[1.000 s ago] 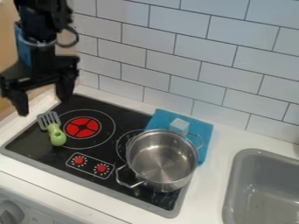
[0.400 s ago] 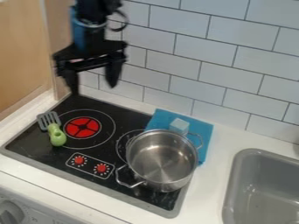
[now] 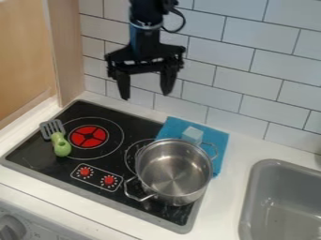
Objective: Put the object into the pot
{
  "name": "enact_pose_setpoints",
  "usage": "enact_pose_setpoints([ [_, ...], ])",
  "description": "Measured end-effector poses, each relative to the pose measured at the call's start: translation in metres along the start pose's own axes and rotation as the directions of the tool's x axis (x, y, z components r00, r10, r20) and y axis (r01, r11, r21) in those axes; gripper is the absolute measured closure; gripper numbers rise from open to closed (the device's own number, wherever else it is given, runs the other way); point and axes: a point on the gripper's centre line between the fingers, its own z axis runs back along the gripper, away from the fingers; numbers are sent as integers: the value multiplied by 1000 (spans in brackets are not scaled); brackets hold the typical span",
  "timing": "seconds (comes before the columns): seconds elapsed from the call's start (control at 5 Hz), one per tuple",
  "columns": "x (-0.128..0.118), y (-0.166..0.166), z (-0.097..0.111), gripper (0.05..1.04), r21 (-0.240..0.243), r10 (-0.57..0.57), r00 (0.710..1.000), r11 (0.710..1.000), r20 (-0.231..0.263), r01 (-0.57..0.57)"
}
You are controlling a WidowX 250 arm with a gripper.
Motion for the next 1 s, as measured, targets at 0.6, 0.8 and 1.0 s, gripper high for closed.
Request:
enact_pose_setpoints([
  [0.6,-11,-37,-28,85,-56,-214,973,976,-86,210],
  [0.8,-15,-49,-35,85,-61,-255,962,966,-101,250],
  [1.0,-14,-54,-43,85,-66,-282,953,959,-113,276],
])
